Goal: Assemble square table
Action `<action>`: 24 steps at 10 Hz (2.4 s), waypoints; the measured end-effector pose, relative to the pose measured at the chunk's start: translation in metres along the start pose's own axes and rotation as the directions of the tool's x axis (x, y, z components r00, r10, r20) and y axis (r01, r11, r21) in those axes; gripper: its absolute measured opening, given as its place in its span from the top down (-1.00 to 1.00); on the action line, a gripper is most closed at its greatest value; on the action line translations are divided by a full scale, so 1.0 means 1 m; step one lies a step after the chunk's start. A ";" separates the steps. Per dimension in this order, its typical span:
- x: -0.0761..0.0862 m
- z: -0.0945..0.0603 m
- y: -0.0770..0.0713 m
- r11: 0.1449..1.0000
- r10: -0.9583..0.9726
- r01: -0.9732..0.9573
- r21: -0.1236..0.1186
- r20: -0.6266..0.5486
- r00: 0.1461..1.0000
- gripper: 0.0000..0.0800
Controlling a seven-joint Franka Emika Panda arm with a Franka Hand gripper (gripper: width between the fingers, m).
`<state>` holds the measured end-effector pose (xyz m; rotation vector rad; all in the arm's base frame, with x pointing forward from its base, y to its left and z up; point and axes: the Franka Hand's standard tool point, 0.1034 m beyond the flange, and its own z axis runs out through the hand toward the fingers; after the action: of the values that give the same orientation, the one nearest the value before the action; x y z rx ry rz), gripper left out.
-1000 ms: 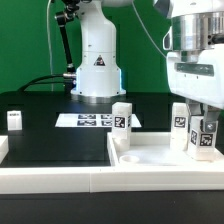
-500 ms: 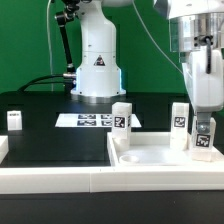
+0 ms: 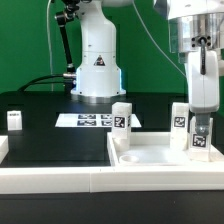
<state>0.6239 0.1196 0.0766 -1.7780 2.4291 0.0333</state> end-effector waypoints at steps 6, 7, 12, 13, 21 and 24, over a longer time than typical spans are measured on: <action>-0.004 0.004 0.005 0.908 -0.418 0.418 -0.008 0.000 0.908 -0.62; -0.004 0.004 0.005 0.878 -0.478 0.478 -0.008 0.000 0.878 -0.62; 0.000 0.001 0.002 0.515 -0.857 0.855 -0.061 -0.007 0.516 -0.62; 0.001 0.001 0.002 0.474 -0.880 0.878 -0.061 -0.005 0.475 -0.62; 0.002 0.000 0.000 0.069 -0.997 0.996 -0.059 0.016 0.070 -0.31; 0.002 0.000 0.000 0.091 -0.996 0.994 -0.059 0.014 0.092 0.28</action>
Offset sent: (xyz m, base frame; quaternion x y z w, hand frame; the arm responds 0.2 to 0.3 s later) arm -0.0046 0.0117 -0.0026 0.0122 0.0176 -0.1661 0.9859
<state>0.6237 0.1178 0.0767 -3.0225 0.6118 -0.0717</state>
